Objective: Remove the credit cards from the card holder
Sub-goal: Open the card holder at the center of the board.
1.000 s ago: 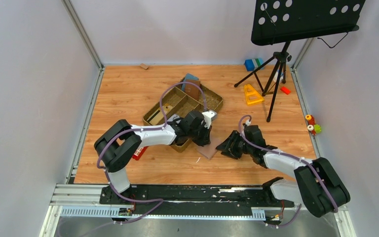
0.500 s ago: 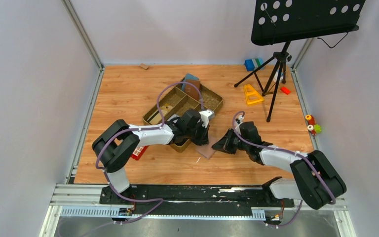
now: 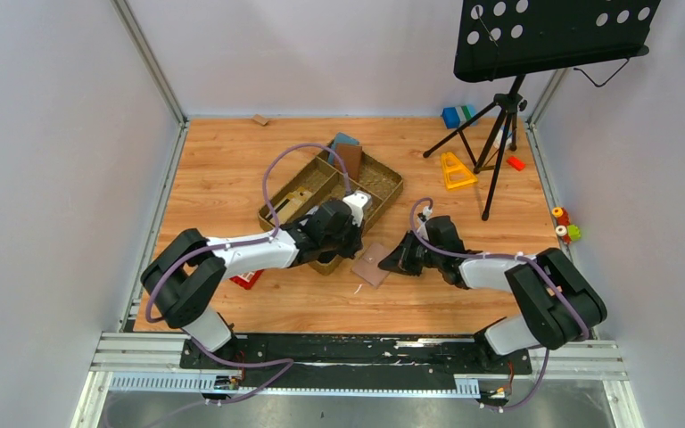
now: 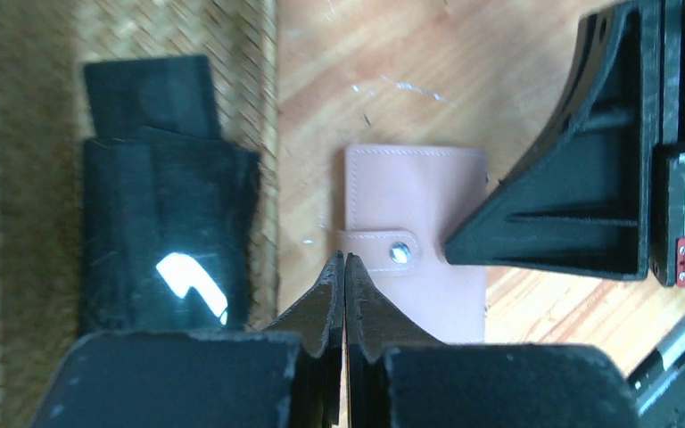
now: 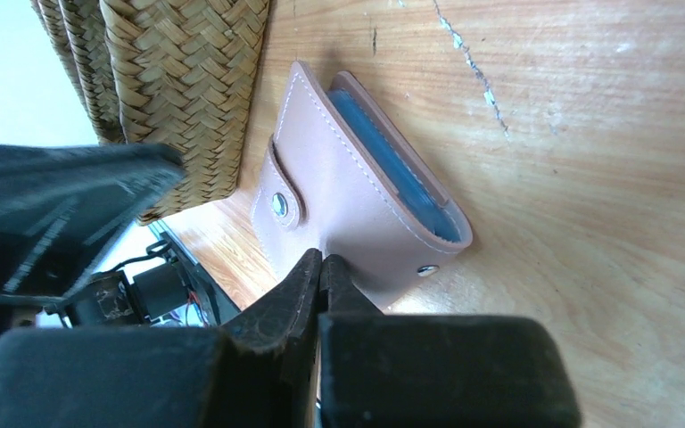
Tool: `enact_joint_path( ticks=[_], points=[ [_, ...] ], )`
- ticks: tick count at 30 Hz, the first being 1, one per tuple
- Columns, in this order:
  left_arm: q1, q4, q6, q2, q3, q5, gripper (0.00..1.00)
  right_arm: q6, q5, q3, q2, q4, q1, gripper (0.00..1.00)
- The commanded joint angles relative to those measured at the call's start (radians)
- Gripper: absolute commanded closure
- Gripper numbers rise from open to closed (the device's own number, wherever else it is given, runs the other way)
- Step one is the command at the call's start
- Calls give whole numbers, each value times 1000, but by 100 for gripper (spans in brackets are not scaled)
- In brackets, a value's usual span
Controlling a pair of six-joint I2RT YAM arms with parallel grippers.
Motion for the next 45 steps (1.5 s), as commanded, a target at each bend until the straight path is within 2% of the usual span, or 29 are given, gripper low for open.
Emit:
enact_joint_path(
  ticks=[1,2,3,6,8,11,18,22,25,28,32,35,38,45],
  points=[
    [6,2,27,-62,4,-120,100,-69,105,-18,-36,-112,7,100],
    [6,13,44,-60,6,-67,100,-73,104,-15,-50,-116,7,100],
    [6,28,64,-57,7,0,95,-79,97,-9,-58,-120,7,100],
    [-21,48,99,-48,8,60,64,-98,87,20,-85,-163,6,100],
    [-39,25,125,-32,24,35,54,-106,92,28,-107,-190,7,100],
    [-56,-17,146,15,66,35,49,-112,98,27,-136,-208,7,100],
    [-89,-91,171,109,135,-7,46,-108,84,13,-124,-189,7,100],
    [-89,-155,171,168,185,-54,48,-101,70,12,-100,-168,7,100],
    [-89,-220,164,208,228,-111,68,-105,65,24,-83,-175,8,100],
    [-87,-217,154,197,221,-141,79,-111,70,27,-81,-184,8,100],
    [-60,-165,119,153,177,-96,86,-123,77,30,-77,-199,7,100],
    [-5,-125,74,148,148,9,93,-127,82,32,-73,-210,7,100],
    [10,-116,66,132,134,2,99,-131,87,35,-69,-216,8,100],
    [11,-112,72,68,99,-99,100,-145,94,52,-65,-239,7,100]
  ],
)
